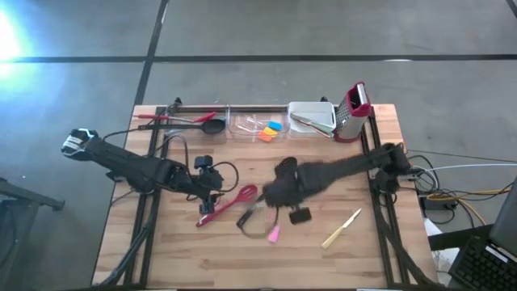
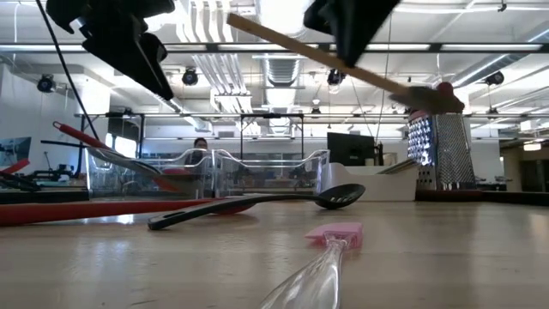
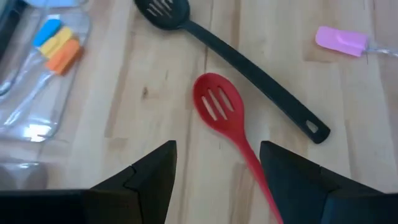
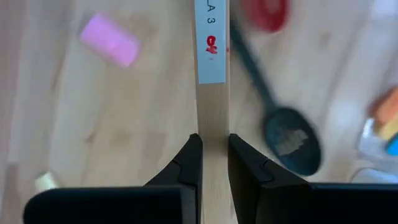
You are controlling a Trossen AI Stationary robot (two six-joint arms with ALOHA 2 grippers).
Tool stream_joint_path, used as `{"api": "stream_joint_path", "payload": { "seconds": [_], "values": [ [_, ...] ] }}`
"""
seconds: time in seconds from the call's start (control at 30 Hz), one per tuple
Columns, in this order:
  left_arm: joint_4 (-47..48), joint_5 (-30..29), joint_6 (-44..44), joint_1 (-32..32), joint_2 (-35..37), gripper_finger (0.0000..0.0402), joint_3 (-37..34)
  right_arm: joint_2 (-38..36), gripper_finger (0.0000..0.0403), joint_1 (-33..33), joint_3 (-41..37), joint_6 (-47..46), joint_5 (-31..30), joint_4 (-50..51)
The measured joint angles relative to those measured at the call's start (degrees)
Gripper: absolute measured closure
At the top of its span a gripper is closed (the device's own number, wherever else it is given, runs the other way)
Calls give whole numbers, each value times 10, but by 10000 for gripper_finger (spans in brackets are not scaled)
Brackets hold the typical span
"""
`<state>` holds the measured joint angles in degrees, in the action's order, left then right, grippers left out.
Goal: Pick & Place Kitchen Items
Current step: Put the gray spatula into the right transparent bin
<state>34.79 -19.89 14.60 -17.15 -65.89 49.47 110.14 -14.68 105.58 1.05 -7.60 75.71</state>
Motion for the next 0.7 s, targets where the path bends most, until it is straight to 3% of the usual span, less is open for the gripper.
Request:
{"api": "stream_joint_path", "payload": {
  "seconds": [0.17,0.3,0.7],
  "values": [
    [19,-11,16,0,34,165,0,-28,364,91,-1,54,5,-89],
    [27,-12,20,0,60,165,0,-36,364,166,17,77,50,-176],
    [87,-75,18,0,144,165,0,-34,364,357,63,26,159,-412]
  ]
}}
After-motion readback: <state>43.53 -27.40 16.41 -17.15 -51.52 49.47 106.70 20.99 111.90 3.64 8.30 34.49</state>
